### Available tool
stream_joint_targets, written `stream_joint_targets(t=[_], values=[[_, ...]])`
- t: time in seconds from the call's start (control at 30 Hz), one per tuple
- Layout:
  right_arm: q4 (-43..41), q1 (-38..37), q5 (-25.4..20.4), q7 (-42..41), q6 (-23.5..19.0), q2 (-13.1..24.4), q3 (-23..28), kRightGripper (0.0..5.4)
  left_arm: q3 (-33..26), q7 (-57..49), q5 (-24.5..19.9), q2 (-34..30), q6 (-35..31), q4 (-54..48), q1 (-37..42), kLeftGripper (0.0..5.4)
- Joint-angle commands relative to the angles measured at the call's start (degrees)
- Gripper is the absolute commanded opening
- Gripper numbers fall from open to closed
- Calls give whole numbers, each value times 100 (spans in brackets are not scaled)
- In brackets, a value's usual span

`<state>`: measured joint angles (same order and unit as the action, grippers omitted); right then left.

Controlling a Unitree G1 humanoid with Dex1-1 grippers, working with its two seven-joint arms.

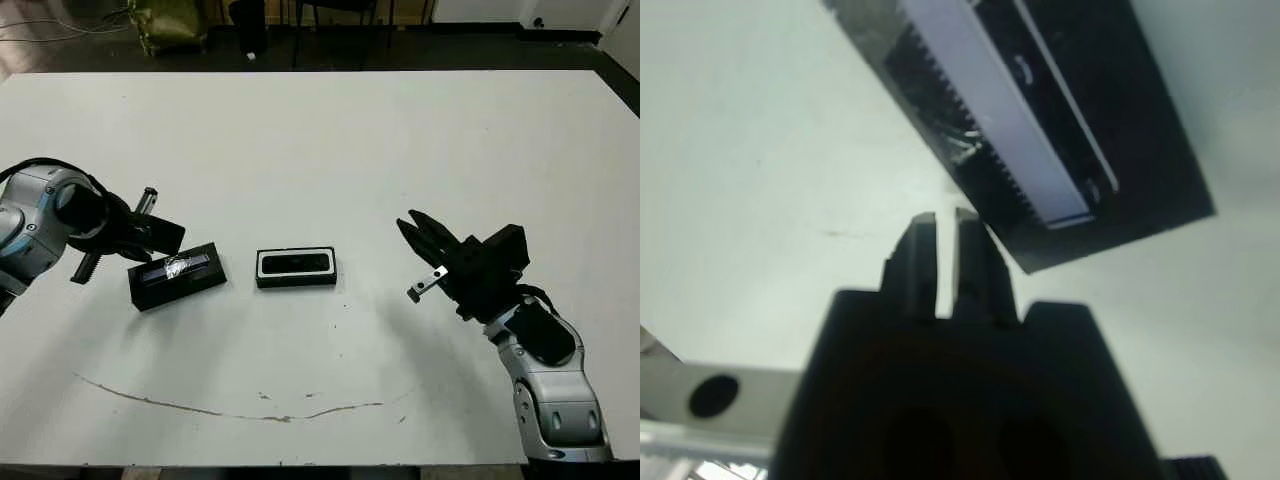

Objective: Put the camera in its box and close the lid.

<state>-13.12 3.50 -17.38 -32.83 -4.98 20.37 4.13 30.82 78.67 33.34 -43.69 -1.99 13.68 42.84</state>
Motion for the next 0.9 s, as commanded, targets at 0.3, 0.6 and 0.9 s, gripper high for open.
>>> stream_joint_targets(t=[0.3, 0.6, 0.9], values=[[187, -51, -21, -115, 167, 40, 5, 1, -61, 191, -157, -196, -72, -77, -278, 0], [96, -132, 99, 12, 145, 53, -20, 1, 3, 347, -318, -241, 268, -232, -363, 0], [313, -193, 42, -101, 527, -37, -46, 1, -44, 250, -103, -323, 248, 201, -238, 0]])
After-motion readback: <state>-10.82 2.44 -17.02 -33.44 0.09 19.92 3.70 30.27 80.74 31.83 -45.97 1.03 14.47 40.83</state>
